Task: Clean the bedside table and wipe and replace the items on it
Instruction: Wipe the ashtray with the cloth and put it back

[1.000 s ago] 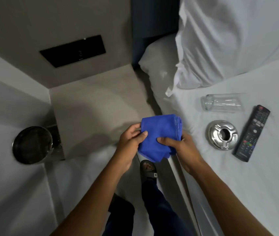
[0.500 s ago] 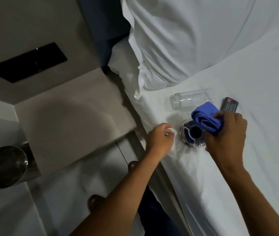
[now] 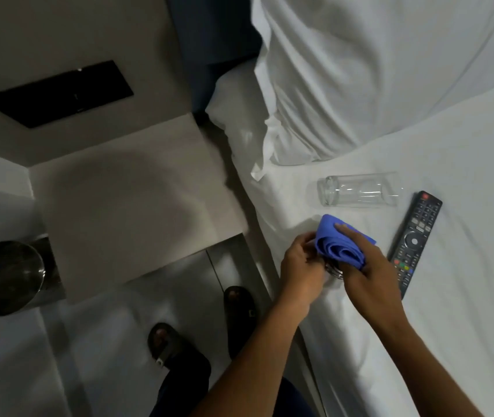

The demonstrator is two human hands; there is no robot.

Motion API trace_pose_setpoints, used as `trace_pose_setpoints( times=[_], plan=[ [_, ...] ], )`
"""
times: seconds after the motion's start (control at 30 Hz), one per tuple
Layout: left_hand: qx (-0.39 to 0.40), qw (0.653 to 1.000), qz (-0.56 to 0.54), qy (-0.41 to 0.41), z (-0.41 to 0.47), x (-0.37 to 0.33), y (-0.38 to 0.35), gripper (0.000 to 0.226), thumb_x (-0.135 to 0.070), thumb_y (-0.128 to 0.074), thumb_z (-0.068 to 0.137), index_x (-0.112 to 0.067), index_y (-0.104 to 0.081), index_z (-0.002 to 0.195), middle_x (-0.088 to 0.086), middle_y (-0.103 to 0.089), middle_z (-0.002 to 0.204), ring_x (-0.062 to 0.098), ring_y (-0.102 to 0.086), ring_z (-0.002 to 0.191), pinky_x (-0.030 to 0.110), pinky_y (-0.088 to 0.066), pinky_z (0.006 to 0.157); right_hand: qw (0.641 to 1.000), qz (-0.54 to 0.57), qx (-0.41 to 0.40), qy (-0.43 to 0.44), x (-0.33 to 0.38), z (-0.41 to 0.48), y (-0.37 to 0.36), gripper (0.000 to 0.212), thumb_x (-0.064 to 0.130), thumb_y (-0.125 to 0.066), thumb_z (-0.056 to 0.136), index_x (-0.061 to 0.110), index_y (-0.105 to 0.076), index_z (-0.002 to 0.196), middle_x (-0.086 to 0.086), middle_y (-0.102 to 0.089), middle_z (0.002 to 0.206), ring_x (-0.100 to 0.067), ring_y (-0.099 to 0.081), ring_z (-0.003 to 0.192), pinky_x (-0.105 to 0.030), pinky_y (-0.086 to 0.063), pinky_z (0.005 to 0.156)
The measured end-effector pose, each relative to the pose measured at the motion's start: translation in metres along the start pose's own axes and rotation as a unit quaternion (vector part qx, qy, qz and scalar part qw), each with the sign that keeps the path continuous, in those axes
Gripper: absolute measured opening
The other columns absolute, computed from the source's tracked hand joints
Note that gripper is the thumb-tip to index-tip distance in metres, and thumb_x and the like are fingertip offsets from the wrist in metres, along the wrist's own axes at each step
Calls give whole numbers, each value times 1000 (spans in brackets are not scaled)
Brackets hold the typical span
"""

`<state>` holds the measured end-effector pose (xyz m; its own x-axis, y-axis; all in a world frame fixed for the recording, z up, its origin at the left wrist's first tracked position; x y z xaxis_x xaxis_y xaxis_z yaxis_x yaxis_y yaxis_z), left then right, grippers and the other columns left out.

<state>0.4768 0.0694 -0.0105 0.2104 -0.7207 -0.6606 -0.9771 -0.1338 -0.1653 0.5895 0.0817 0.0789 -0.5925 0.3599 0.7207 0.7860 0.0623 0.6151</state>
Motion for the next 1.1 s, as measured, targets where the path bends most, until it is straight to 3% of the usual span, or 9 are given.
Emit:
trace_pose_setpoints(
  times=[0.07, 0.13, 0.2, 0.33, 0.47, 0.67, 0.87, 1.03, 1.1],
  plan=[
    [-24, 997, -67, -17, -5, -6, 28, 39, 14, -54, 87, -12, -65, 113, 17, -70, 115, 28, -69, 105, 43, -57, 93, 999, -7, 32, 38, 18, -5, -18, 61, -10, -58, 77, 23, -61, 127, -5, -63, 128, -19, -60, 105, -28, -45, 89],
    [-51, 988, -145, -29, -11, -11, 69, 41, 16, -50, 89, -15, -66, 111, 9, -72, 108, 14, -72, 92, 27, -59, 79, 989, -41, 67, 124, 46, -16, -44, 50, -1, -56, 73, 15, -66, 120, -8, -62, 129, -21, -57, 116, -30, -41, 100],
    [-87, 978, -185, -29, -14, -14, 113, 44, 13, -50, 91, -13, -61, 124, 4, -69, 109, 11, -69, 89, 21, -58, 77, 973, -87, 105, 186, 63, -30, -72, 46, 8, -54, 72, 10, -69, 115, -11, -61, 129, -25, -57, 116, -39, -41, 102],
    [-114, 970, -210, -42, -28, -16, 182, 45, 10, -52, 92, -9, -55, 133, 5, -69, 105, 6, -69, 80, 19, -58, 73, 961, -155, 122, 193, 72, -33, -111, 54, -8, -69, 69, 7, -66, 121, -16, -59, 132, -38, -57, 116, -53, -44, 99],
    [-109, 979, -162, -59, -49, -15, 228, 44, 9, -55, 91, -11, -58, 130, 8, -70, 111, 11, -70, 91, 21, -60, 74, 955, -174, 145, 194, 103, -26, -156, 60, -8, -64, 72, 3, -58, 130, -21, -53, 139, -41, -51, 123, -47, -38, 107],
    [-147, 971, -169, -85, -71, -15, 278, 48, 15, -55, 86, -12, -64, 124, 12, -71, 120, 25, -68, 108, 38, -56, 93, 921, -109, 270, 260, 151, -71, -226, 60, 6, -54, 81, 17, -48, 140, -8, -38, 152, -23, -31, 143, -38, -20, 119],
    [-182, 943, -262, -93, -77, -4, 341, 43, 9, -54, 90, -13, -62, 126, -3, -77, 103, 10, -74, 91, 25, -61, 76, 898, -86, 320, 289, 157, -108, -248, 61, 4, -59, 83, 38, -41, 131, 20, -32, 144, -6, -26, 141, -32, -15, 118],
    [-191, 942, -264, -78, -79, 9, 367, 40, 7, -56, 91, -19, -66, 119, 4, -72, 117, 17, -70, 102, 35, -58, 90, 917, -137, 285, 243, 146, -93, -256, 65, -7, -52, 85, 22, -43, 143, 5, -31, 155, -11, -23, 145, -17, -12, 115],
    [-179, 949, -250, -74, -81, 16, 369, 42, 6, -56, 91, -15, -62, 126, 4, -71, 120, 17, -70, 103, 34, -58, 89, 918, -149, 285, 232, 151, -90, -274, 66, -8, -49, 87, 18, -37, 146, -2, -25, 159, -16, -18, 148, -27, -16, 119]
  ],
)
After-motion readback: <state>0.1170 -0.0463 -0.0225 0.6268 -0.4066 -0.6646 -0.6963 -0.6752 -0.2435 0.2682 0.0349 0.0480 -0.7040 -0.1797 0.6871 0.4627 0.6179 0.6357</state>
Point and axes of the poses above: each hand's wrist, its own z-axis towards the middle knuckle, its own y-axis out of the back of the hand, x = y × z, the point moved 10 cm from there along z, towards the middle knuckle
